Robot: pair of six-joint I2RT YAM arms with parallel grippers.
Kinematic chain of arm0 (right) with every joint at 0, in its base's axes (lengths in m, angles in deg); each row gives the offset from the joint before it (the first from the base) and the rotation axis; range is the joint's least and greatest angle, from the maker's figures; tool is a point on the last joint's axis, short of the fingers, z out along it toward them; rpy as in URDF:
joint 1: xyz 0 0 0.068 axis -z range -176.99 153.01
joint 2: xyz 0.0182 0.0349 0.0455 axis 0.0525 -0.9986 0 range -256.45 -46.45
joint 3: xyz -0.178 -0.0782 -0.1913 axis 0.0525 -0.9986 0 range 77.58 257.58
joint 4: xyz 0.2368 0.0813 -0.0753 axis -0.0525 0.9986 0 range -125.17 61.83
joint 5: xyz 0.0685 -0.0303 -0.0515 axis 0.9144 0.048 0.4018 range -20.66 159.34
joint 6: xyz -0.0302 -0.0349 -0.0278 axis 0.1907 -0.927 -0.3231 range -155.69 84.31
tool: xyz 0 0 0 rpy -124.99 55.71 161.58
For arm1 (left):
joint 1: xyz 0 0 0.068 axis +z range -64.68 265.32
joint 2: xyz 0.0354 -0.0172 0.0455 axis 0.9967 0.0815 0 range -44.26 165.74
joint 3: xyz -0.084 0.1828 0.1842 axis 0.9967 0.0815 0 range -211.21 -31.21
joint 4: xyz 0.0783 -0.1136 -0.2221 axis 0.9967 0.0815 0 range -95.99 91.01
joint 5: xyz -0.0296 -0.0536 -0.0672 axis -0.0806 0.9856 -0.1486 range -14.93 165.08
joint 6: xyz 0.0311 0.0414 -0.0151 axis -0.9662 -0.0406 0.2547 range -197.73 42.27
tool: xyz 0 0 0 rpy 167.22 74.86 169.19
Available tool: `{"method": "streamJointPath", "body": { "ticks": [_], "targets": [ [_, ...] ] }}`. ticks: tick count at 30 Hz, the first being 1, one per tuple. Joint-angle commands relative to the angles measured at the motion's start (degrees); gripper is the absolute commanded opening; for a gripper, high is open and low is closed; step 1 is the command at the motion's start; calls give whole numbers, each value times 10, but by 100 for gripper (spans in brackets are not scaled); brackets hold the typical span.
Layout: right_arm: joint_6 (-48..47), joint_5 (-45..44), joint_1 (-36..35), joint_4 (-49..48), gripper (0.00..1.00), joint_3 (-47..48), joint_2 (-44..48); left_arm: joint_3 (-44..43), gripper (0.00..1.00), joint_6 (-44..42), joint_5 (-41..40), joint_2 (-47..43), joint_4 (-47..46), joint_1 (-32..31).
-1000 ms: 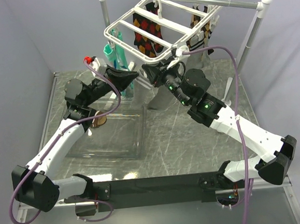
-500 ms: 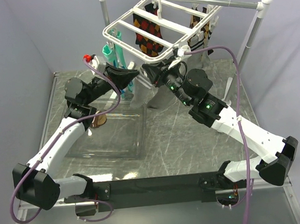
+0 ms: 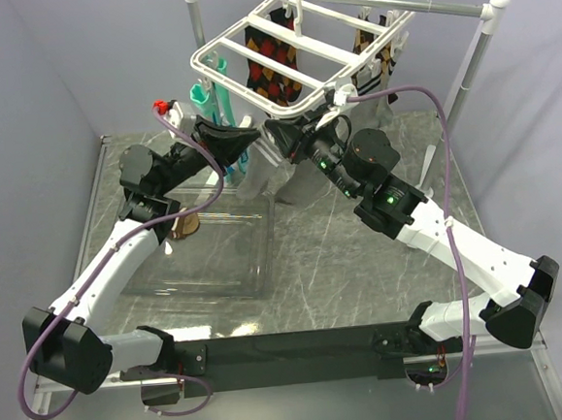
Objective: Clip the socks to the hanger
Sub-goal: Clamp the sock onto the hanger.
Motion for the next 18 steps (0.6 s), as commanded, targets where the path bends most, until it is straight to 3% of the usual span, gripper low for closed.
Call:
{"method": "streamJointPath", "body": {
  "ticks": [1, 5, 11, 18],
  "targets": [
    [4, 27, 0, 12, 18, 22, 9, -26, 1, 9, -6, -2, -16, -1],
    [12, 34, 0, 31, 42, 33, 3, -27, 0, 7, -10, -3, -8, -1],
    [27, 30, 0, 63, 65, 55, 6, -22, 1, 1, -19, -8, 2, -1],
    [45, 17, 0, 108, 74, 78, 28, -20, 0, -3, -26, -8, 20, -1]
  ]
}}
